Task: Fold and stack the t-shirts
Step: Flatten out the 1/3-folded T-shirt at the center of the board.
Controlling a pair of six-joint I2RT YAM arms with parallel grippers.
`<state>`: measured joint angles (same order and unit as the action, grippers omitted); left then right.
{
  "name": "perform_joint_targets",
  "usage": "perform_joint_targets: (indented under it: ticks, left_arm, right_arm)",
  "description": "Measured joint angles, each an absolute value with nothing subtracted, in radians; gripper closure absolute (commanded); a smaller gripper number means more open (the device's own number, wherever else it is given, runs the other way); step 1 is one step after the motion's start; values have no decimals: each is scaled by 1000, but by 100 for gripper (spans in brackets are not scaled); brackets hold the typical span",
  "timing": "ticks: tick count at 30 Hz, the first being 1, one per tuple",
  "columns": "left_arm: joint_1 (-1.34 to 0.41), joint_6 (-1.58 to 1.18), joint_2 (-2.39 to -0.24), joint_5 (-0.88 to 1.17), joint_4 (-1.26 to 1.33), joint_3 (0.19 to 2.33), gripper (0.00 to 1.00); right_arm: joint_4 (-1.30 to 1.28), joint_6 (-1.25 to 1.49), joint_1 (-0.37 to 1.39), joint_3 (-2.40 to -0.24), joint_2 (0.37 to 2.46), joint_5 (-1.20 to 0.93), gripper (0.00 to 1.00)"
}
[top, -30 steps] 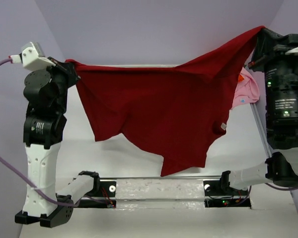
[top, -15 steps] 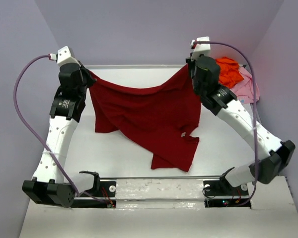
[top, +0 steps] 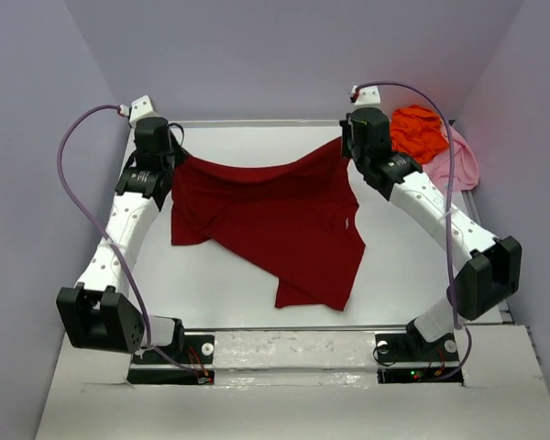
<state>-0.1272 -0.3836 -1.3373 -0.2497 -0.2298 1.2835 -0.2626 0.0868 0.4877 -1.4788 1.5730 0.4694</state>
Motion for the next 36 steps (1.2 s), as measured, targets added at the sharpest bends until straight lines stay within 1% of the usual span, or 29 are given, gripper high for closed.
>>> perform_joint_targets:
  ticks: [3,5,11,14,17,19,20,21,22,24,25,27,29,31,33,36]
  left_arm:
    - [-132,-382,-1256,-245,-244,1284,100]
    - [-139,-381,-1168,-241,-254,1285,100]
    - [-163,-368,-767,-172,-276,1273,100]
    - [-164,-368,-554,-143,-321,1278,100]
    - [-176,-375,-468,-119,-351,1312,100]
    - [-180,-382,-469,-100,-377,1345,100]
    - [-181,-385,-485,-86,-396,1367,100]
    - [-181,-388,-532,-65,-419,1416,100]
    - [-183,-389,-573,-60,-456,1460,100]
    - [-190,-386,-686,-54,-487,1596,100]
    - [-208,-382,-786,-69,-496,1708,100]
    - [-242,-373,-937,-104,-478,1863,100]
    - [-264,-358,-1079,-152,-454,1983,100]
    - [-261,-348,-1214,-188,-433,2048,100]
    - [-235,-347,-1327,-192,-397,2051,100]
    - [-176,-347,-1506,-183,-349,2037,100]
  right_arm:
    - [-302,96,488,-1488,1498,437,100]
    - [-331,108,493,-1488,1399,416,100]
    - [-405,164,498,-1488,1008,334,100]
    - [-481,237,499,-1488,815,257,100]
    - [-553,285,499,-1508,704,202,100]
    - [-595,293,499,-1557,704,182,100]
    - [-607,294,499,-1578,713,177,100]
    - [-633,291,499,-1663,778,161,100]
    - [-642,288,499,-1686,804,156,100]
    - [-677,264,499,-1805,902,152,100]
    - [-672,252,499,-1869,971,153,100]
    - [-680,221,499,-2006,1105,165,100]
    - [-674,183,499,-2165,1264,190,100]
    - [-682,160,485,-2310,1413,205,100]
    - [-675,169,424,-2551,1645,165,100]
    - [-647,204,330,-2681,1876,110,100]
